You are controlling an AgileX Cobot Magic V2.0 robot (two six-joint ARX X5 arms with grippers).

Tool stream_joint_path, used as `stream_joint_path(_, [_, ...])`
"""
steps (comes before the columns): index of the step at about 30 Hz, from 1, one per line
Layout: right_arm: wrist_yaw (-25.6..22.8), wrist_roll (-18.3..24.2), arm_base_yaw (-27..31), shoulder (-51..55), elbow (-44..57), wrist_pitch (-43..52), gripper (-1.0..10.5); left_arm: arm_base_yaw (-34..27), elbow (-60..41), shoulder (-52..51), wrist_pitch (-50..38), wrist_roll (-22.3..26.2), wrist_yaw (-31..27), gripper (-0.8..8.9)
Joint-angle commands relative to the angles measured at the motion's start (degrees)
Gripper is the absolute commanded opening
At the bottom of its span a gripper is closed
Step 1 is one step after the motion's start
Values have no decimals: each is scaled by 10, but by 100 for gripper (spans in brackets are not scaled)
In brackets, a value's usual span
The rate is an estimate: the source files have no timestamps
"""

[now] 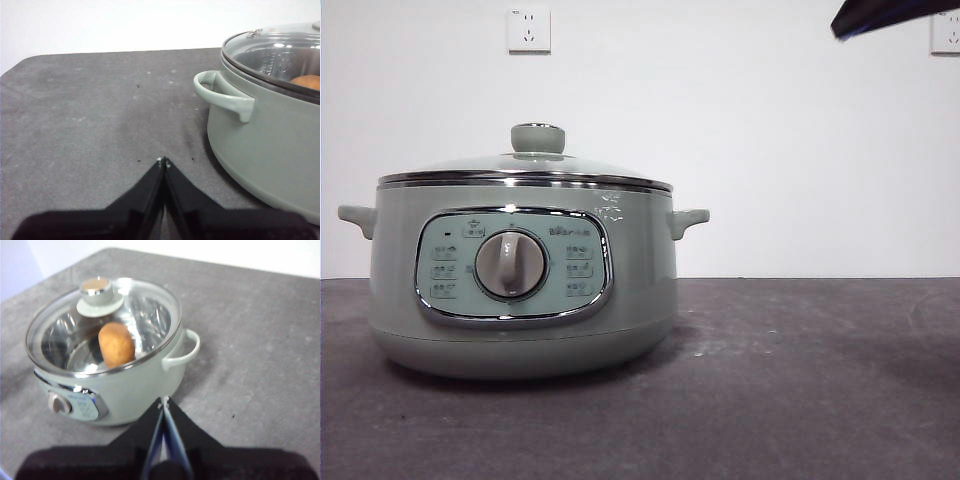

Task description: Pick up the potato,open the lid,put the potato in the pot,close the lid

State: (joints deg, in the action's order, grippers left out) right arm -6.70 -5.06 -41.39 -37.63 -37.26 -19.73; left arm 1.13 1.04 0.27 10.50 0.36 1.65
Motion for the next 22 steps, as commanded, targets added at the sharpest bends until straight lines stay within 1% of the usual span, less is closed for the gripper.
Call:
stream_joint_path(1, [-7, 11, 25, 24, 5, 0, 1, -2, -8, -2, 2, -5, -1, -4])
stream_joint_path(3, [-7, 29, 61, 54, 9, -2, 1, -2, -8, -2, 2, -5, -1, -4])
stream_joint_path(5, [-7, 24, 103, 83, 16, 0, 1, -2, -8, -2, 2, -5, -1, -4])
stream_joint_path(8, [-1, 21, 181, 133, 43, 15, 1, -2, -8, -2, 2, -5, -1, -4])
stream_joint_path(9, [17, 26, 213, 155, 59, 17, 1, -2, -8, -2, 2, -5, -1, -3])
stream_joint_path(11, [58, 37, 260, 190, 85, 19, 1, -2, -8, -2, 2, -5, -1, -4])
stream_joint_path(12, [86, 44, 287, 212, 103, 20, 1, -2, -8, -2, 2, -5, -1, -4])
stream_joint_path(15, [138, 61, 344, 268, 153, 34, 1, -2, -8, -2, 2, -5, -1, -4])
stream_joint_path(19, [172, 64, 385, 327, 225, 80, 1, -2, -8, -2, 2, -5, -1, -3])
stream_joint_path(22, [173, 65, 395, 358, 275, 115, 1, -2, -8, -2, 2, -5, -1, -4])
